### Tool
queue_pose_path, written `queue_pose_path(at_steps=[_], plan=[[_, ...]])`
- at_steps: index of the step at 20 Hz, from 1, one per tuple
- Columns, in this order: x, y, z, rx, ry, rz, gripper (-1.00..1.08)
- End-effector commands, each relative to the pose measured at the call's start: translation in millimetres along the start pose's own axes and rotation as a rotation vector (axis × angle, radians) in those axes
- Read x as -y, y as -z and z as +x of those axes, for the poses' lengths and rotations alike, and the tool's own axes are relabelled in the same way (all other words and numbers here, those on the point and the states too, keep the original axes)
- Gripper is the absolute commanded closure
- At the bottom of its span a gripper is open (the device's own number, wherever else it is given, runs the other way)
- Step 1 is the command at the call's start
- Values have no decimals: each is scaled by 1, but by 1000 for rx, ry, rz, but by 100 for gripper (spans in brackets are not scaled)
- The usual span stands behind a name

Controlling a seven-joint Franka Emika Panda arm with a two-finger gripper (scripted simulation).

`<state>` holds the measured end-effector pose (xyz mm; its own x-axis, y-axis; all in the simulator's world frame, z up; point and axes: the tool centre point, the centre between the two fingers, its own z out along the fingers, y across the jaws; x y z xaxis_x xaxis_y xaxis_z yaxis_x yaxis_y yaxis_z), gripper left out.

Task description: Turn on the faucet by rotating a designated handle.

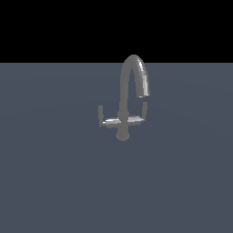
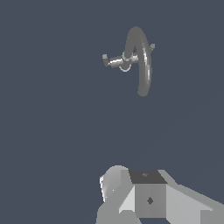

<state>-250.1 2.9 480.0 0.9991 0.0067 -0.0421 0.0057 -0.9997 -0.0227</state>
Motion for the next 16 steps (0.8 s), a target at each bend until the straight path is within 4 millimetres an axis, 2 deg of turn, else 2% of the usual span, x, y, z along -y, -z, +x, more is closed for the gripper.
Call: queue_pose_path(at_steps=[1,8,16], plan=[[0,0,0,0,0,0,108],[-4,-2,8,11,-10,23,108],[-18,-13,37,49,-47,104,108]])
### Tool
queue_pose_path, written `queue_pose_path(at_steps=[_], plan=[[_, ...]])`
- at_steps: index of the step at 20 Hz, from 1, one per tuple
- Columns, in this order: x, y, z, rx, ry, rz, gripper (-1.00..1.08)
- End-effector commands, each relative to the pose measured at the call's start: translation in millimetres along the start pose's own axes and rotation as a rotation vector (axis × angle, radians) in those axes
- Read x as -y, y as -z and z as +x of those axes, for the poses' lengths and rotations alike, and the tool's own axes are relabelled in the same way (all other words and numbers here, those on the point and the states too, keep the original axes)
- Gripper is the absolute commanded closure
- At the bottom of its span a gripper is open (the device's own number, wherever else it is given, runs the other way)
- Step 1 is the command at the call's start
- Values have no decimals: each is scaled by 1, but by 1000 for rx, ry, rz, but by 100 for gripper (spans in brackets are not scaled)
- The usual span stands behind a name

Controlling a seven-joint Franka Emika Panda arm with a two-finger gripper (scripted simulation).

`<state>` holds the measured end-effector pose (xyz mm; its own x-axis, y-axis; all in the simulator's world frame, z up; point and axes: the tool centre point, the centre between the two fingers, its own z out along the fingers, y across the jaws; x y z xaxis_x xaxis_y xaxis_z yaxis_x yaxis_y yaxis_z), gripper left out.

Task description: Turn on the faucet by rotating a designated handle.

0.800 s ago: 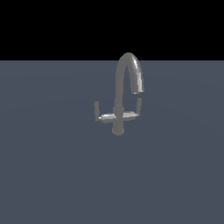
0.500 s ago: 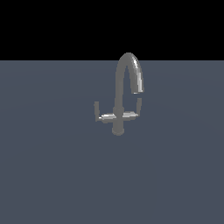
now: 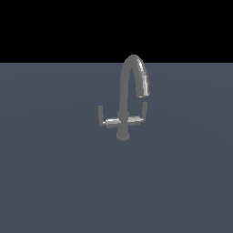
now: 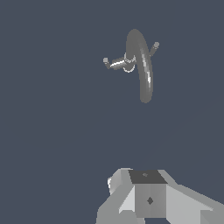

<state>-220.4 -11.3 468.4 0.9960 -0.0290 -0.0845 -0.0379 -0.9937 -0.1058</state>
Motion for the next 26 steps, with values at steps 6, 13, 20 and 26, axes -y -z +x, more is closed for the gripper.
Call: queue_pose_path(at_steps=[6,13,20,26], plan=[[-20,-15,41,55,-52,117,108],[-41,-35,82,113,-106,243,108],[-60,-59,120,170,-156,365,108],[-75,-83,150,218,-196,469,108]])
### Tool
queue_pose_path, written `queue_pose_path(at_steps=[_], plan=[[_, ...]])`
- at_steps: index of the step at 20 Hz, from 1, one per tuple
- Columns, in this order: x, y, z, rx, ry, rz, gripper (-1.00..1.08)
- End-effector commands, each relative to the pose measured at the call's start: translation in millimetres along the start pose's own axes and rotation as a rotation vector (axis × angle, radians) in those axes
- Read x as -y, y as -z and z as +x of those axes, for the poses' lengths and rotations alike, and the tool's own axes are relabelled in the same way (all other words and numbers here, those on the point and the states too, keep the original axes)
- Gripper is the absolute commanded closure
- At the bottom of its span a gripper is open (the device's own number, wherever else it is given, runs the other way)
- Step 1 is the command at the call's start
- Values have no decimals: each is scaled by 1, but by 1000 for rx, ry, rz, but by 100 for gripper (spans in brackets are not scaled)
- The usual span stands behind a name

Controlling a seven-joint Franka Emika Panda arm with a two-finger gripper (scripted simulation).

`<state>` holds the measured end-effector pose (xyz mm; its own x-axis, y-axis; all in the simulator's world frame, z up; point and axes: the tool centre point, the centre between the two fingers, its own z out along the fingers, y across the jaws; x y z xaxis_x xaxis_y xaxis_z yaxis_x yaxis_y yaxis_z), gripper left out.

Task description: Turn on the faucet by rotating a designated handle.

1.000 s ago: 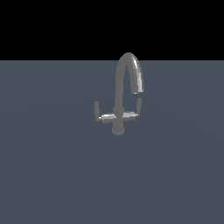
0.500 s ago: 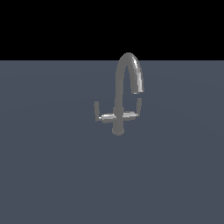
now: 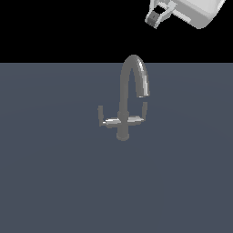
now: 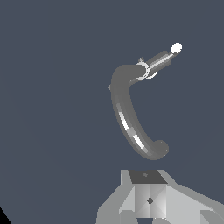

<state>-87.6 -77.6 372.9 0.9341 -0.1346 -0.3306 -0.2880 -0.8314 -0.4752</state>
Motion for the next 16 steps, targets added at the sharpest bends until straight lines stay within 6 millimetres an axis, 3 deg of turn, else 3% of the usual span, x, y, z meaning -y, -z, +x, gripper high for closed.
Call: queue_pose_path(at_steps=[1,16], plan=[[-7,-5,15,20,-16,44,108],[-46,-46,98,147,-116,308,108]])
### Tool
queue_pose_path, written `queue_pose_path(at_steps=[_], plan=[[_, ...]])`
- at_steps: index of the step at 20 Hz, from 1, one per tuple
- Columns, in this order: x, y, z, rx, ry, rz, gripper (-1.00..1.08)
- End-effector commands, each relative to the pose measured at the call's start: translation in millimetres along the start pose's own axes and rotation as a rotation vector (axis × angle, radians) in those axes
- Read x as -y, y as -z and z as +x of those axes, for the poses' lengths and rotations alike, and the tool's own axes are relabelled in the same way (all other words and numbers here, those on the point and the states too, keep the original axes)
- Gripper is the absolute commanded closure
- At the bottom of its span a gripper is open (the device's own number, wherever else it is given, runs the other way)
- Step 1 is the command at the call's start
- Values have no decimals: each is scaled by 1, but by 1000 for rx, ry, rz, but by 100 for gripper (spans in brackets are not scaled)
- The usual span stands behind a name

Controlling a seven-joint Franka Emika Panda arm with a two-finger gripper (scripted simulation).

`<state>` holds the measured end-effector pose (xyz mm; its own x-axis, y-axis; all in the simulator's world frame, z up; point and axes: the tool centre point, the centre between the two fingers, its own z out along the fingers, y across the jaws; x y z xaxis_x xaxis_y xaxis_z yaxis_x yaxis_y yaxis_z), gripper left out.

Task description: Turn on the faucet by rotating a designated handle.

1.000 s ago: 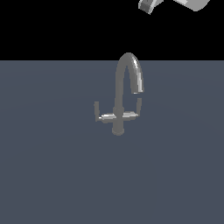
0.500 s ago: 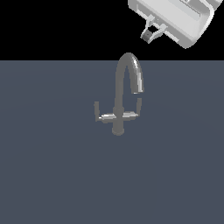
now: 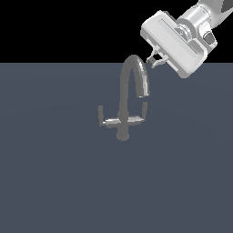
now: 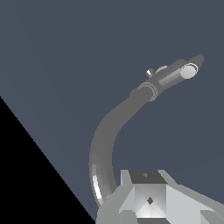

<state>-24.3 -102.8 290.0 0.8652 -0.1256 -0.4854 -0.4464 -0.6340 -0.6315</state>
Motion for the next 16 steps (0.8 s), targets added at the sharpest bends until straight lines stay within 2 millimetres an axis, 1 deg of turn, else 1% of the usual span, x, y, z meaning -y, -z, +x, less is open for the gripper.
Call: queue_pose_path(at_steps=[1,8,16], plan=[[-7,-5,15,22,-16,46,108],[-26,-23,56,86,-66,176,108],[-46,-49,101,160,-125,323,108]])
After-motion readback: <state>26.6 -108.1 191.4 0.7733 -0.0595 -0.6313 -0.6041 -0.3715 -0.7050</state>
